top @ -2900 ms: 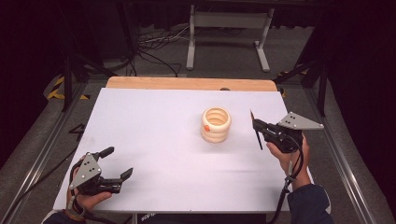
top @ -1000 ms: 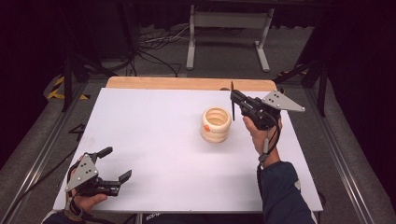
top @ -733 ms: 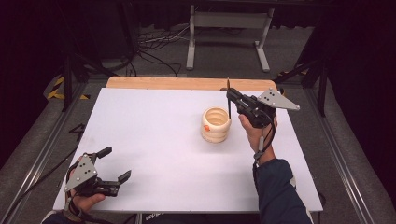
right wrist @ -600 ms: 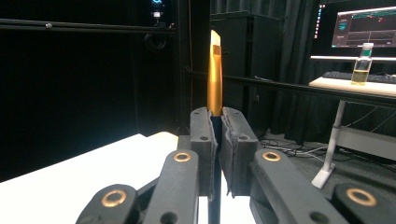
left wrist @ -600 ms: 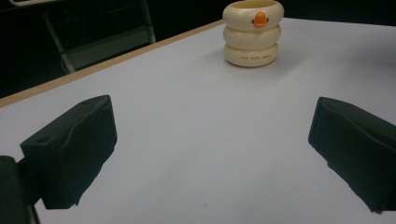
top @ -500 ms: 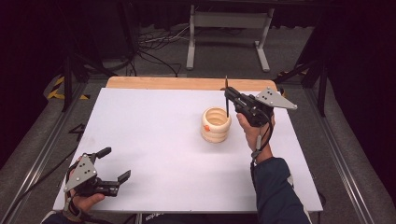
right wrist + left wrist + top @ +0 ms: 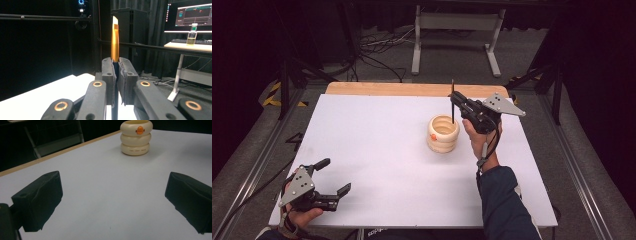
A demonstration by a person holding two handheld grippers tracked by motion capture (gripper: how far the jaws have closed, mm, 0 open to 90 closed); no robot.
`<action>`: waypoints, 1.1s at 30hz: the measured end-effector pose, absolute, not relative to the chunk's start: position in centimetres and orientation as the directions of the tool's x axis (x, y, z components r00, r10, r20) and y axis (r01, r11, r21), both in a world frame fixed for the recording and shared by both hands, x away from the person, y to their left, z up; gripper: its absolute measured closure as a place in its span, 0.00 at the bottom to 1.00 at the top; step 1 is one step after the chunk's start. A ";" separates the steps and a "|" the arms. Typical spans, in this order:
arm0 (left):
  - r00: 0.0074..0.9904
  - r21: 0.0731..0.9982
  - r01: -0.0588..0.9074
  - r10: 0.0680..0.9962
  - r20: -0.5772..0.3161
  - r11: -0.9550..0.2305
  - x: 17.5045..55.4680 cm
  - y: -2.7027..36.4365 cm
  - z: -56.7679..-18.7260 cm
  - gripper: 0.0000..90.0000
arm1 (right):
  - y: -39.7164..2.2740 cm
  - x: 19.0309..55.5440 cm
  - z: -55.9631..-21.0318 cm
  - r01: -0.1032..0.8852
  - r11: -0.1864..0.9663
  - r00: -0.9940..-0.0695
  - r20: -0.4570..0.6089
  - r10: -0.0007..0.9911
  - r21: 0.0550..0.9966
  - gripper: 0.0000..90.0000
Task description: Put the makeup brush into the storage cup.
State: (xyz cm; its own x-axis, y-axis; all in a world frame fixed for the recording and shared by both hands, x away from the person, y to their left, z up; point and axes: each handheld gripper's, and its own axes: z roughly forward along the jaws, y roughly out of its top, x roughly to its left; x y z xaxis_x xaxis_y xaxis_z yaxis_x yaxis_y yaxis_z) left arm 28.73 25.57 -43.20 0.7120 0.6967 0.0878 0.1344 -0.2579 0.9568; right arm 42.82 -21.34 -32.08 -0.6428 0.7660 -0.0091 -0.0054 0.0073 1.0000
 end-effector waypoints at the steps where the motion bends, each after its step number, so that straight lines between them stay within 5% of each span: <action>1: 0.711 0.957 0.135 0.697 0.087 -0.257 28.7 25.6 -43.2 0.02 | -21.3 43.0 -32.2 -0.002 0.004 -0.642 -0.004 0.766 1.000 0.94; 33: 0.727 0.962 0.129 0.682 0.074 -0.242 29.3 25.5 -43.3 0.03 | -20.0 44.5 -35.8 0.054 0.000 -0.654 0.036 0.756 0.999 0.94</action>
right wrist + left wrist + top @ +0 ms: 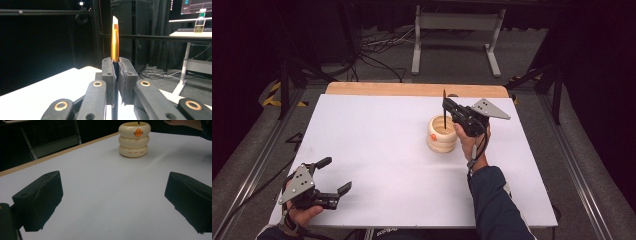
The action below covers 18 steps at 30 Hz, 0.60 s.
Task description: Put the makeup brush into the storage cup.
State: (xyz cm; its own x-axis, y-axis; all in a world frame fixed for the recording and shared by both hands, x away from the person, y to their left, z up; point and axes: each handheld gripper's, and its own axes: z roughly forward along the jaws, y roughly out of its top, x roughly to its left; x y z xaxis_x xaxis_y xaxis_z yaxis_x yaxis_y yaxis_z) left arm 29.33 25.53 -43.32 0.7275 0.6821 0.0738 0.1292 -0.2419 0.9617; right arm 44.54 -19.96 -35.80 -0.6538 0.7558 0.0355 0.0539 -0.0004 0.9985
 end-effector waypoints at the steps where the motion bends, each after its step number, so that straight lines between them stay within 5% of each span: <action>1: 0.728 0.962 0.131 0.682 0.072 -0.242 29.3 25.5 -43.3 0.03 | -19.9 44.5 -35.9 0.057 0.000 -0.656 0.037 0.754 0.998 0.94; 18: 0.720 0.958 0.140 0.690 0.075 -0.251 29.3 25.6 -43.5 0.03 | -20.4 44.7 -38.1 0.084 0.011 -0.648 0.046 0.760 0.996 0.94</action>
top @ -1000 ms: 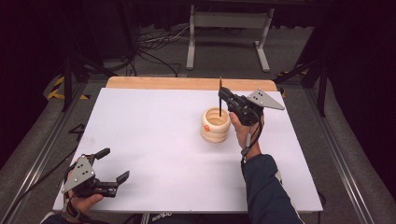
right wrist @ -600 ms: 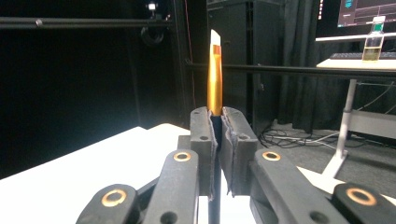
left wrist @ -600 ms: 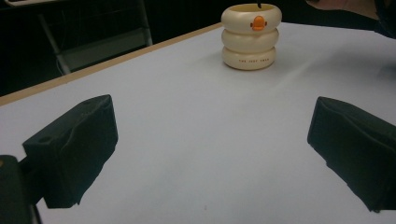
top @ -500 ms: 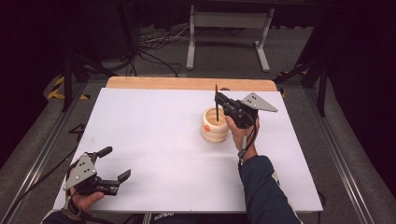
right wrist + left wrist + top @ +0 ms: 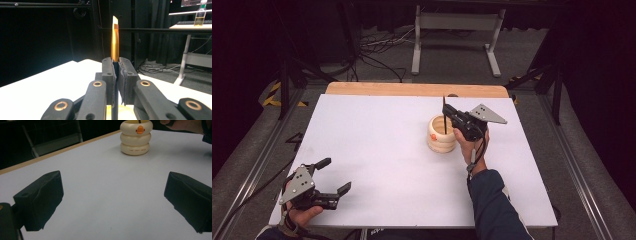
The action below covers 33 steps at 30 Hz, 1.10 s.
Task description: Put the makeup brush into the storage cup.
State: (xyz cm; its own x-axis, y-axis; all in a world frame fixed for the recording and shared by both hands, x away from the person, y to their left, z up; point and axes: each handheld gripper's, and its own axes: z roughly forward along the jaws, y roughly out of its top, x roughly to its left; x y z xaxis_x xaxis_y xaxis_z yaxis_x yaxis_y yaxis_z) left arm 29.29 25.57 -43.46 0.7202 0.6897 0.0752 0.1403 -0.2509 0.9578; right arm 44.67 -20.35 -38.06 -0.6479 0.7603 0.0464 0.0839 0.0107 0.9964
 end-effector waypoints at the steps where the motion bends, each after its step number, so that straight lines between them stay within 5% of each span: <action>1: 0.721 0.957 0.141 0.689 0.076 -0.253 29.3 25.5 -43.5 0.03 | -20.4 44.6 -38.2 0.086 0.011 -0.647 0.048 0.761 0.996 0.94; 33: 0.720 0.957 0.139 0.690 0.078 -0.254 29.2 25.3 -43.3 0.04 | -20.9 43.3 -39.4 0.111 0.050 -0.643 0.033 0.766 0.993 0.94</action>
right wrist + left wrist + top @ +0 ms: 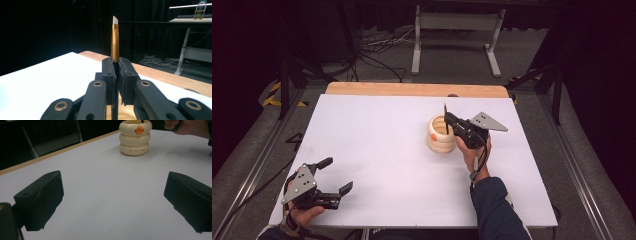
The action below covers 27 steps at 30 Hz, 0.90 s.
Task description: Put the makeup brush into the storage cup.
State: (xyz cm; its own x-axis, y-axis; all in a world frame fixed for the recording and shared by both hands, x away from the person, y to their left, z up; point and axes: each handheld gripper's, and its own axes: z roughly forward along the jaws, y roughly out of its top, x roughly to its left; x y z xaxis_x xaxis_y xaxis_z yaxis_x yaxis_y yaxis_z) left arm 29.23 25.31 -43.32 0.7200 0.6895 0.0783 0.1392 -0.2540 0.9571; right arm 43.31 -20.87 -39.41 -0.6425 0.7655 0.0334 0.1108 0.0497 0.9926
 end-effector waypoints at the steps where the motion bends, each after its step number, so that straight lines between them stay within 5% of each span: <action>1: 0.719 0.957 0.140 0.691 0.078 -0.254 29.2 25.3 -43.3 0.04 | -20.9 43.3 -39.4 0.110 0.052 -0.642 0.031 0.766 0.993 0.94; 19: 0.720 0.957 0.143 0.690 0.075 -0.252 29.2 25.4 -43.3 0.04 | -21.4 43.3 -39.3 0.108 0.020 -0.631 0.053 0.774 0.994 0.93; 27: 0.721 0.955 0.151 0.690 0.070 -0.256 29.2 25.3 -43.4 0.04 | -21.7 43.2 -39.2 0.111 -0.014 -0.615 0.079 0.784 0.994 0.84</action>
State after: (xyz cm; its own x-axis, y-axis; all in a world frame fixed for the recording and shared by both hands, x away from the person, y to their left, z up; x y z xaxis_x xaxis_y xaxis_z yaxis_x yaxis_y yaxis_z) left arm 29.21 25.34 -43.41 0.7206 0.6897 0.0705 0.1514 -0.2558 0.9548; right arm 43.23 -21.70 -39.21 -0.6152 0.7843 0.0794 0.1105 -0.0140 0.9938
